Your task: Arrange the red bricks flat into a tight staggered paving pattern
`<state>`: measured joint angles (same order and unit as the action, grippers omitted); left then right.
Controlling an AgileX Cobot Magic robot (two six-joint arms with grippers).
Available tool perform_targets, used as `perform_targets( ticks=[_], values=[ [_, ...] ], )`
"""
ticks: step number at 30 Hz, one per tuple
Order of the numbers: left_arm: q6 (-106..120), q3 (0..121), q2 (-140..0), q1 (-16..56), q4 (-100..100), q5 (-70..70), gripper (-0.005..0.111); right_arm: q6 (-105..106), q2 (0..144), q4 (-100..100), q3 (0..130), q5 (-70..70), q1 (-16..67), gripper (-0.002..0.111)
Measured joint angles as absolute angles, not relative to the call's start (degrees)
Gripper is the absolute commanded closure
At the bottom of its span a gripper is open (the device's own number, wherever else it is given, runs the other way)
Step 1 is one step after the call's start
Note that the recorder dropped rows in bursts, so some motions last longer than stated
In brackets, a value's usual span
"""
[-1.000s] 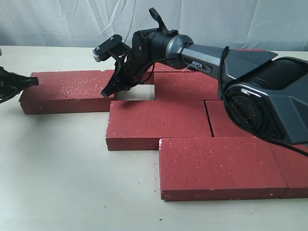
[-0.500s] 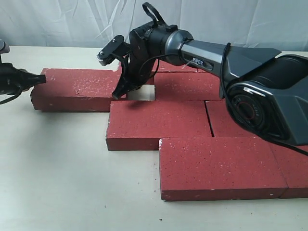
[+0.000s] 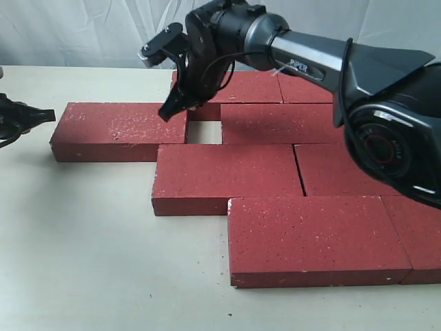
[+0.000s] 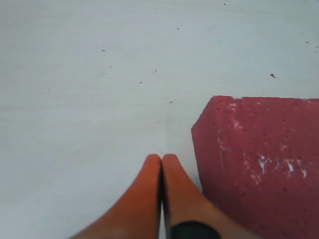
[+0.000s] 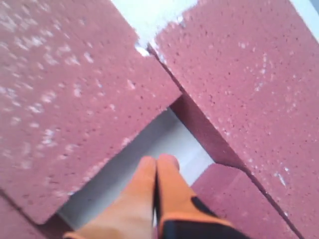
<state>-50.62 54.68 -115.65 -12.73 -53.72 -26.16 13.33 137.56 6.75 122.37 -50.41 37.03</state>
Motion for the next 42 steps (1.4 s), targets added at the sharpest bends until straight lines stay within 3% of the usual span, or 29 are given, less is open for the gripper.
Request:
perform_targets(
  ticks=[13,32,42],
  values=[
    [-53.68,54.68,-115.93,-11.51,-57.22,-26.53,0.107,38.87,136.17,-25.95,122.42,-52.7,38.32,0.109],
    [-55.2,54.9,-116.02,-8.39,-59.86,-28.74,0.107,29.95,136.5,-12.72,122.42,-55.82,38.35,0.109],
    [-55.2,55.35,-116.02,-5.13,-59.9,-30.52,0.107,28.26,133.75,-11.0,122.32,-59.73,34.07,0.109]
  ],
)
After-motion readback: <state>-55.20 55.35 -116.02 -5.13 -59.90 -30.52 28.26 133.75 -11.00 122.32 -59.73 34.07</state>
